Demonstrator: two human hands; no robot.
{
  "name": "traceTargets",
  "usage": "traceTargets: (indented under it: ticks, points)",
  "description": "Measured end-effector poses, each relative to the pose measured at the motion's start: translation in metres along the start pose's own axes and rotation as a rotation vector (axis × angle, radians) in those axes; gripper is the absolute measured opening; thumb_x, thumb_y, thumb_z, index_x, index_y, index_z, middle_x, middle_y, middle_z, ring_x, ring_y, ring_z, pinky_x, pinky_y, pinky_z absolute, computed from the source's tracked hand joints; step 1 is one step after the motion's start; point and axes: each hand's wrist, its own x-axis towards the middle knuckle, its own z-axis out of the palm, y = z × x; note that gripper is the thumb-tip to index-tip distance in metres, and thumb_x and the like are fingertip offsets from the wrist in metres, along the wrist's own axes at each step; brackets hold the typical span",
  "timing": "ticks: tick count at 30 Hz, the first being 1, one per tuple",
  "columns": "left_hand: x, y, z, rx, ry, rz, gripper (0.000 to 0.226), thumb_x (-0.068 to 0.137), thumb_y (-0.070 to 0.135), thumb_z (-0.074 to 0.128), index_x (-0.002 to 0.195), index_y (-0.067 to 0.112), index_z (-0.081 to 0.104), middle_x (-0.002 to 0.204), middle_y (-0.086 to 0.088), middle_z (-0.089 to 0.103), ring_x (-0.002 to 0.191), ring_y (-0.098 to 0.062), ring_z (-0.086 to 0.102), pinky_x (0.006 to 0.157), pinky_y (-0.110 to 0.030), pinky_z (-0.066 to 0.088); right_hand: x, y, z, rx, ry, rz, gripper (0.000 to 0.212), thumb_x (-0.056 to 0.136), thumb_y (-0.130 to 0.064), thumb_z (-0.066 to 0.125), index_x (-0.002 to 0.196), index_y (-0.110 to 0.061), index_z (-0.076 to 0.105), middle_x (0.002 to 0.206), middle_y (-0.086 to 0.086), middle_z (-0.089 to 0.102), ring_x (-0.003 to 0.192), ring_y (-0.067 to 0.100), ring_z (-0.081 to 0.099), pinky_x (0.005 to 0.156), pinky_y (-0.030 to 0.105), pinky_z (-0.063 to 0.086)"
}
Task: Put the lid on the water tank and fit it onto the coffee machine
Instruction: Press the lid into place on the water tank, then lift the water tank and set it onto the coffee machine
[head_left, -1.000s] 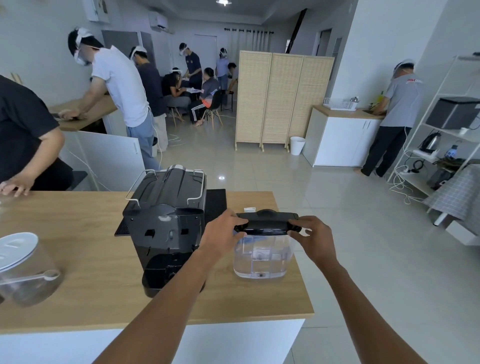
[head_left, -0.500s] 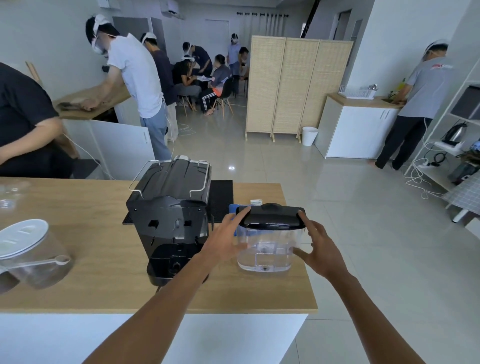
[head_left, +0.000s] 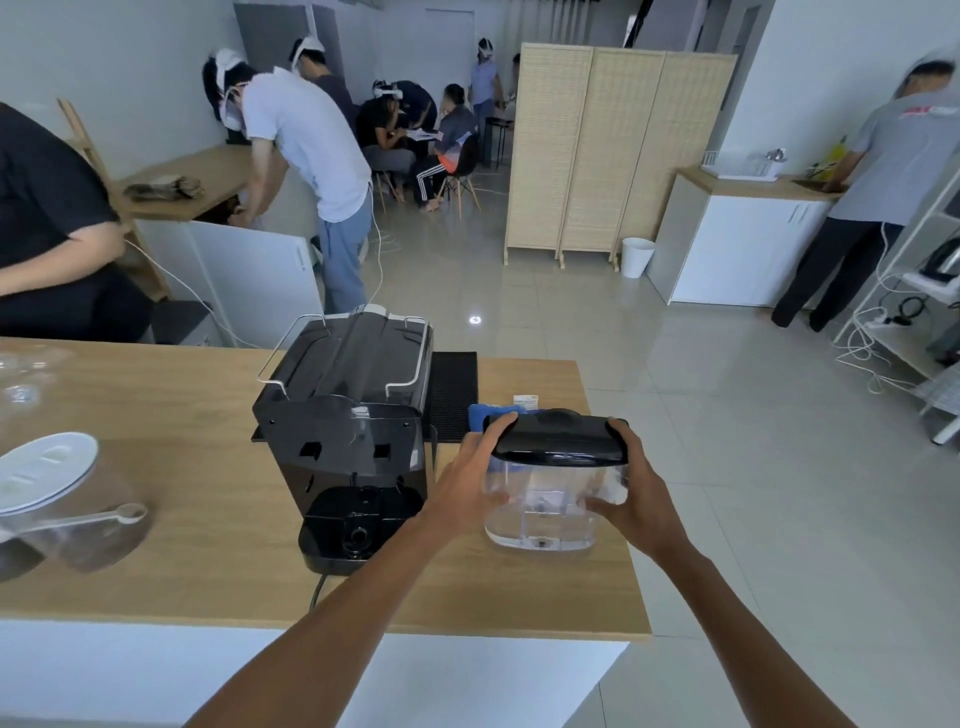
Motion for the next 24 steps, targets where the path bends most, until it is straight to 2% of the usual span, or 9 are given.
traceTargets:
  ticks: [4, 6, 8, 12, 15, 17, 19, 21, 24]
  points:
    - [-0.003, 0.008, -0.004, -0.021, -0.007, -0.006, 0.097, 0.076, 0.061, 0.064, 0.158, 0.05, 0.011, 0.12, 0.001, 0.045, 0.095, -0.03, 0.06, 0.085, -0.048, 0.055, 0.001, -0.003, 0.0, 0.015, -0.002, 0.013, 0.111, 0.067, -0.015, 0.094, 0.157, -0.021, 0.028, 0.152, -0.004, 0.047, 0.127, 0.021, 0.055, 0.099, 0.028, 0.052]
    - [-0.004, 0.008, -0.004, -0.027, -0.019, 0.01, 0.098, 0.08, 0.06, 0.071, 0.157, 0.051, 0.011, 0.123, 0.001, 0.045, 0.096, -0.03, 0.061, 0.084, -0.048, 0.056, -0.002, -0.004, 0.0, 0.021, 0.012, 0.011, 0.111, 0.067, -0.014, 0.094, 0.156, -0.025, 0.028, 0.15, -0.01, 0.047, 0.124, 0.016, 0.055, 0.095, 0.015, 0.048]
    - [-0.005, 0.008, -0.004, -0.028, -0.038, 0.024, 0.096, 0.079, 0.069, 0.062, 0.157, 0.053, 0.008, 0.127, 0.0, 0.044, 0.1, -0.033, 0.061, 0.085, -0.05, 0.057, -0.004, -0.005, 0.0, 0.021, 0.017, 0.027, 0.111, 0.066, -0.015, 0.094, 0.155, -0.031, 0.028, 0.147, -0.019, 0.047, 0.12, 0.01, 0.055, 0.089, 0.003, 0.043]
    - [-0.005, 0.003, -0.002, -0.012, -0.039, 0.076, 0.097, 0.072, 0.077, 0.041, 0.158, 0.052, 0.004, 0.129, -0.004, 0.043, 0.101, -0.038, 0.064, 0.083, -0.058, 0.057, -0.009, -0.01, 0.002, 0.01, 0.039, 0.012, 0.114, 0.065, -0.014, 0.094, 0.155, -0.033, 0.026, 0.148, -0.02, 0.044, 0.122, 0.009, 0.054, 0.092, 0.006, 0.044]
    - [-0.007, 0.001, -0.006, 0.01, -0.034, 0.092, 0.093, 0.075, 0.079, 0.039, 0.157, 0.054, 0.004, 0.128, 0.002, 0.042, 0.092, -0.037, 0.065, 0.076, -0.055, 0.057, -0.011, -0.014, 0.003, 0.003, 0.056, 0.0, 0.112, 0.067, -0.016, 0.093, 0.155, -0.033, 0.026, 0.148, -0.019, 0.045, 0.122, 0.01, 0.056, 0.094, 0.019, 0.051]
    - [-0.01, 0.003, -0.011, 0.021, -0.03, 0.094, 0.092, 0.075, 0.08, 0.036, 0.157, 0.056, 0.003, 0.13, 0.004, 0.042, 0.085, -0.036, 0.065, 0.07, -0.043, 0.056, -0.011, -0.019, 0.001, 0.0, 0.058, -0.007, 0.112, 0.067, -0.02, 0.093, 0.155, -0.037, 0.026, 0.147, -0.024, 0.044, 0.119, 0.004, 0.055, 0.091, 0.009, 0.046]
    - [-0.014, 0.006, -0.018, 0.023, -0.028, 0.105, 0.084, 0.085, 0.069, 0.049, 0.155, 0.058, 0.005, 0.127, 0.005, 0.046, 0.079, -0.031, 0.065, 0.071, -0.037, 0.054, -0.011, -0.026, -0.003, -0.009, 0.049, -0.004, 0.113, 0.065, -0.024, 0.094, 0.154, -0.04, 0.025, 0.145, -0.026, 0.046, 0.115, -0.001, 0.053, 0.087, 0.003, 0.041]
    - [-0.017, 0.008, -0.024, 0.017, -0.01, 0.117, 0.086, 0.093, 0.042, 0.065, 0.154, 0.058, 0.007, 0.12, 0.004, 0.048, 0.073, -0.031, 0.064, 0.072, -0.05, 0.057, -0.009, -0.033, -0.01, -0.027, 0.042, -0.021, 0.113, 0.065, -0.028, 0.094, 0.153, -0.043, 0.025, 0.139, -0.035, 0.047, 0.11, -0.005, 0.052, 0.085, 0.002, 0.04]
    - [-0.024, 0.015, -0.037, 0.022, -0.009, 0.1, 0.089, 0.09, 0.044, 0.07, 0.155, 0.054, 0.01, 0.124, 0.002, 0.046, 0.071, -0.03, 0.062, 0.084, -0.057, 0.058, -0.01, -0.045, -0.02, -0.05, 0.037, -0.042, 0.111, 0.065, -0.033, 0.094, 0.153, -0.044, 0.027, 0.129, -0.045, 0.046, 0.106, -0.004, 0.052, 0.082, 0.009, 0.044]
